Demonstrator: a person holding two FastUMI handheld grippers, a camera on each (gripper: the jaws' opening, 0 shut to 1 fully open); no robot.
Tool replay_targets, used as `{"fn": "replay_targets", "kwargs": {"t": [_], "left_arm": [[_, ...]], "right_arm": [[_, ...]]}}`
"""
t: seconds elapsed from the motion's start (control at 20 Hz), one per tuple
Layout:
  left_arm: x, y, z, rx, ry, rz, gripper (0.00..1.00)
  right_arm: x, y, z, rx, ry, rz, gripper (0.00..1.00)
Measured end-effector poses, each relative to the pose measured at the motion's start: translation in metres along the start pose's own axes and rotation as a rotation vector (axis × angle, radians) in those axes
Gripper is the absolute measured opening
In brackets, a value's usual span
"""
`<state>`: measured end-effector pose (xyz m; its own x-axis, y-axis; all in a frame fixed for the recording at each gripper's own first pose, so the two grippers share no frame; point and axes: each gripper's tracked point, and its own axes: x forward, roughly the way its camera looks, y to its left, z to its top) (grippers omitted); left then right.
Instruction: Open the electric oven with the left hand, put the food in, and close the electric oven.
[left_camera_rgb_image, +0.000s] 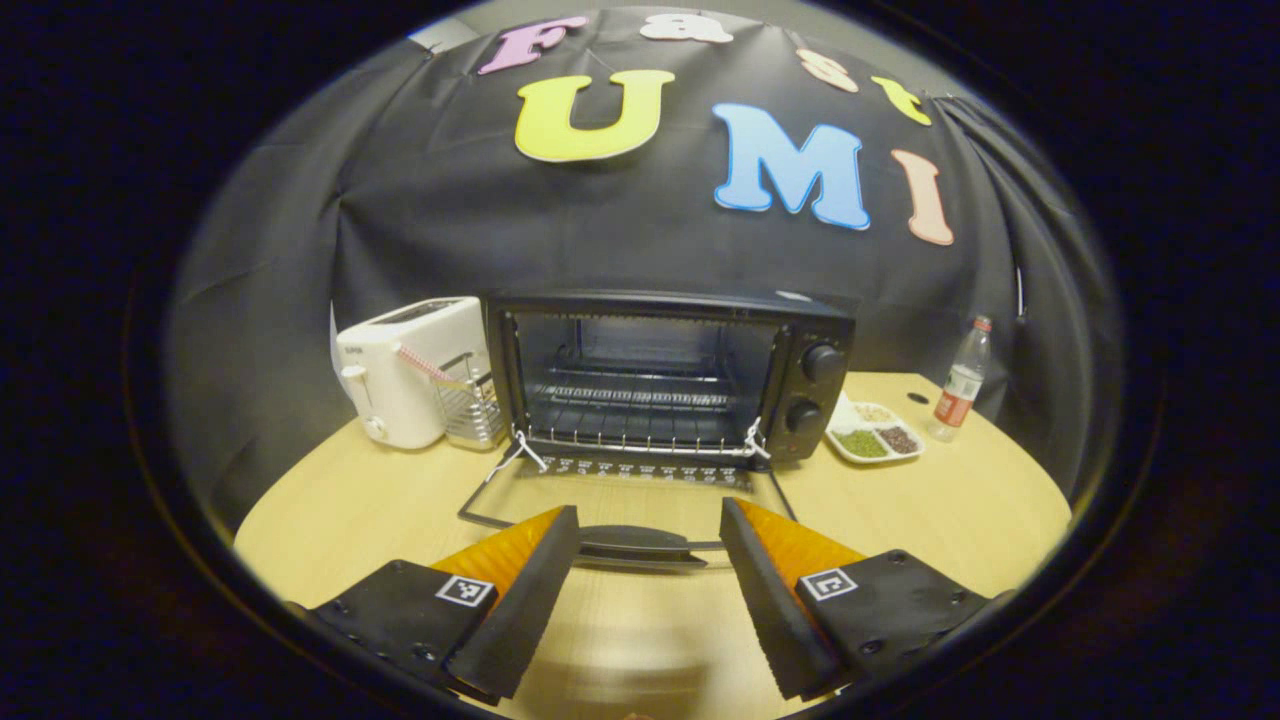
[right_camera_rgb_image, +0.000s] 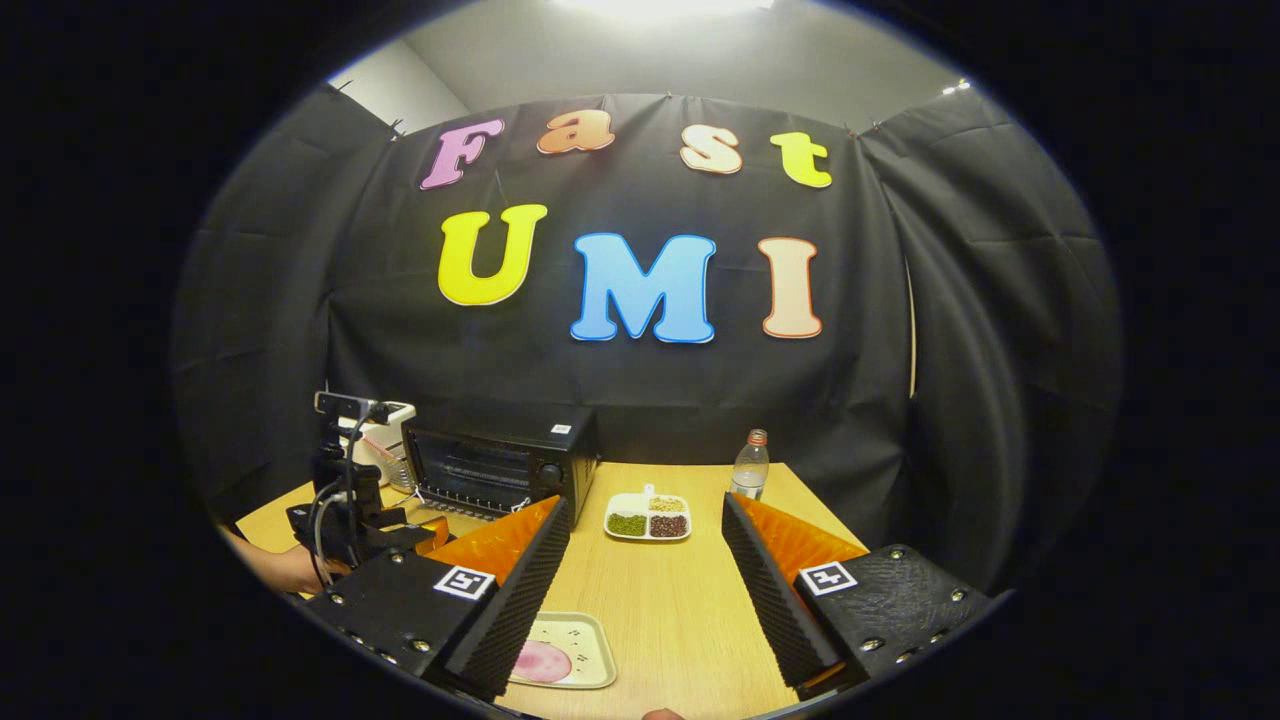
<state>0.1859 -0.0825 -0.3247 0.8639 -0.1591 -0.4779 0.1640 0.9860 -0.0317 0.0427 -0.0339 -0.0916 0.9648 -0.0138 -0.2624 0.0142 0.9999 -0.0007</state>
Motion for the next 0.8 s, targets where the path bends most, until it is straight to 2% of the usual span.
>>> {"fn": "replay_targets", "kwargs": {"t": [0.05,0.3,0.35,0.4,0.45,0.5,0.55,0.6,0.65,0.7,0.75,0.8], "left_arm": [[-0.012,-0.001,0.012,-0.005,-0.026,-0.007,0.95],[-0.072,0.004,0.059,-0.005,-0.14,0.001,0.95],[-0.084,0.005,0.067,-0.006,-0.16,0.001,1.0],[-0.094,0.006,0.074,-0.009,-0.175,0.003,1.0],[-0.104,0.008,0.08,-0.01,-0.188,0.008,0.95],[-0.114,0.01,0.086,-0.009,-0.204,0.015,0.95],[-0.125,0.012,0.094,-0.002,-0.22,0.023,1.0],[-0.132,0.014,0.099,0.007,-0.236,0.031,0.95],[-0.139,0.015,0.103,0.016,-0.251,0.033,1.0],[-0.149,0.016,0.106,0.022,-0.26,0.036,1.0],[-0.159,0.016,0.107,0.024,-0.267,0.037,0.95],[-0.168,0.016,0.109,0.027,-0.275,0.041,0.95]], "right_arm": [[0.003,0.004,-0.001,0.016,0.001,0.026,0.95],[0.026,0.021,-0.024,0.057,0.075,0.148,0.95],[0.031,0.023,-0.032,0.073,0.107,0.179,0.95],[0.035,0.024,-0.041,0.092,0.139,0.2,0.95],[0.04,0.024,-0.049,0.11,0.173,0.216,0.95],[0.044,0.024,-0.057,0.126,0.21,0.234,0.96],[0.048,0.024,-0.066,0.139,0.237,0.239,0.95],[0.052,0.022,-0.073,0.143,0.27,0.246,0.95],[0.055,0.022,-0.082,0.146,0.305,0.258,0.95],[0.058,0.022,-0.089,0.148,0.337,0.274,0.95],[0.06,0.024,-0.1,0.149,0.379,0.294,0.96],[0.06,0.025,-0.107,0.152,0.412,0.31,0.95]]}}
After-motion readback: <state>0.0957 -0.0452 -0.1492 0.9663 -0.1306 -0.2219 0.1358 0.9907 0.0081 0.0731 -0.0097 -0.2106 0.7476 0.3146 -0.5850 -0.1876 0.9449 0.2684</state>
